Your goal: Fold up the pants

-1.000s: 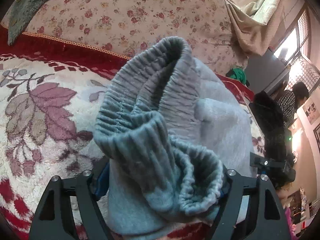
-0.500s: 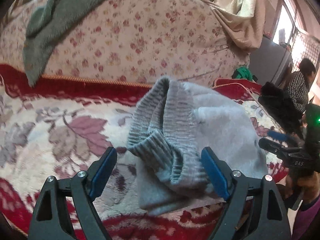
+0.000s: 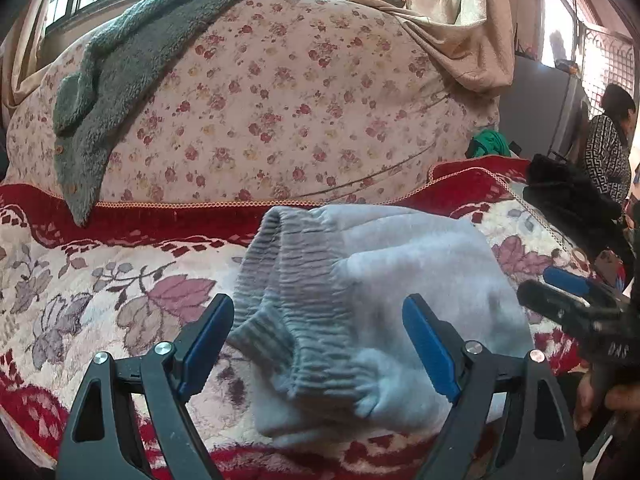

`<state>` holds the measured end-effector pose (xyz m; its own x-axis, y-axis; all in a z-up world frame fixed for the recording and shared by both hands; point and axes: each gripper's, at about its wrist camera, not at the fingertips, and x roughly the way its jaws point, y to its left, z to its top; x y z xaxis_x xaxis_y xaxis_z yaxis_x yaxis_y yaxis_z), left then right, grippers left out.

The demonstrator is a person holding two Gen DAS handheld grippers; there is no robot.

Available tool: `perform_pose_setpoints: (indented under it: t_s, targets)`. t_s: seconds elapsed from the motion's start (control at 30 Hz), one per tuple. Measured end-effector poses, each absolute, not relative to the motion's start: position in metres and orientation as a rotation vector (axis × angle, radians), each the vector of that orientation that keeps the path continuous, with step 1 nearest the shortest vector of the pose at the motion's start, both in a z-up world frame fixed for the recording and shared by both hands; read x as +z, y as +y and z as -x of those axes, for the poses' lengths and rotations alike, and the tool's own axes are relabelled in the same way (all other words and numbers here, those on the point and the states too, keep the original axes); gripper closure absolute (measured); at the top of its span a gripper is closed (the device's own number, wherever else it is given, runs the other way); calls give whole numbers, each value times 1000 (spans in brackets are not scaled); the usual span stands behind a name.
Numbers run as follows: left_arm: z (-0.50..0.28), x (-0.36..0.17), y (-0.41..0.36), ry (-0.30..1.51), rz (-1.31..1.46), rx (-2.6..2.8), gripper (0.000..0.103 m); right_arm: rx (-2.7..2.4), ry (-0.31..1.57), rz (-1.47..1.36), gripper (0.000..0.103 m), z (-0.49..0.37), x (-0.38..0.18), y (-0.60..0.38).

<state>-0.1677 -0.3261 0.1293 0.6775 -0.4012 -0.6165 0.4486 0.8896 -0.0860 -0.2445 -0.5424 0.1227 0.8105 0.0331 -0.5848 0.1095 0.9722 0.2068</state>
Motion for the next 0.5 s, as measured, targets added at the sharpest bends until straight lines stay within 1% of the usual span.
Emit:
perform_pose_setpoints:
  t_s: [0.5]
  targets:
    - [168, 136, -353, 656, -124, -430, 17, -33, 590, -241, 0, 249, 123, -538]
